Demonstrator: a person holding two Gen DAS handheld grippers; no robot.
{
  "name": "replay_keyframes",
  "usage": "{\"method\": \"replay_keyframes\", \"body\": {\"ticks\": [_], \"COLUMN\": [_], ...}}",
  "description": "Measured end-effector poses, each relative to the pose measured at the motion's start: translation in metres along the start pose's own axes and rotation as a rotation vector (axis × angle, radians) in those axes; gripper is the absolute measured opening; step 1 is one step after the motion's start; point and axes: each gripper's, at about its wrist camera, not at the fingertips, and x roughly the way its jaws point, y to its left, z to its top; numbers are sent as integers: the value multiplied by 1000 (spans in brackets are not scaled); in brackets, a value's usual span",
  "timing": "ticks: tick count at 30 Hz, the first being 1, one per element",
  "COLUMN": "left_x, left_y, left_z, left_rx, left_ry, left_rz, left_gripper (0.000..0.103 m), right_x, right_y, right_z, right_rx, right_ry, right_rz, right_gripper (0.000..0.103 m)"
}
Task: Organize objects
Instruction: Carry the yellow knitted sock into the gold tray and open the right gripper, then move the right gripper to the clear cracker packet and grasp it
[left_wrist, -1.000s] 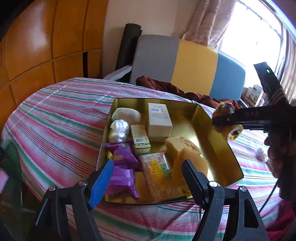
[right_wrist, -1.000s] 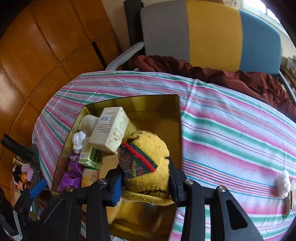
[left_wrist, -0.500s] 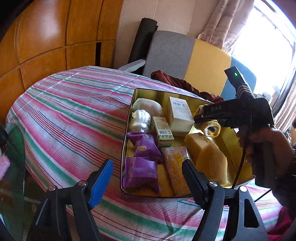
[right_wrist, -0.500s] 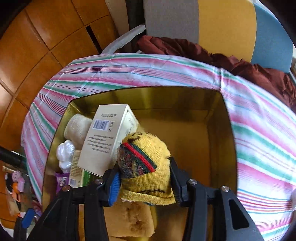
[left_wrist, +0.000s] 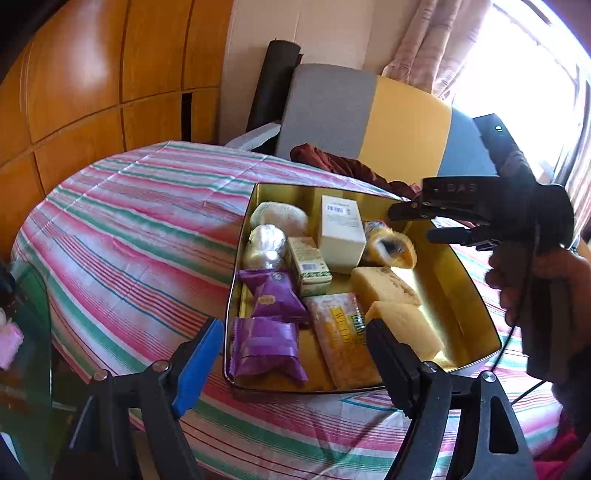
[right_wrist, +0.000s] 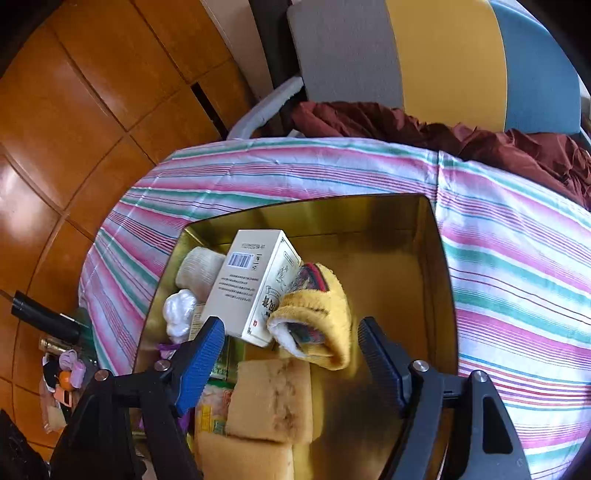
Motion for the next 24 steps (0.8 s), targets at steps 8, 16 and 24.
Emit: {"method": "replay_keyframes", "body": {"ticks": [8, 16, 24], "left_x": [-15, -19, -19], "left_y": [-23, -49, -86], "left_z": [7, 8, 10], "left_rx": [68, 134, 220], "left_ry": [-33, -31, -30], "left_rz": [-18, -54, -108], "left_gripper": [82, 82, 82], "right_x": [-58, -113, -162], "right_y": [-30, -118, -227], "right_z": [-27, -61, -88], "right_rx": [-15, 126, 348], "right_ry": [-61, -100, -114], "right_rz": [-16, -142, -290], "right_gripper": [76, 76, 76]}}
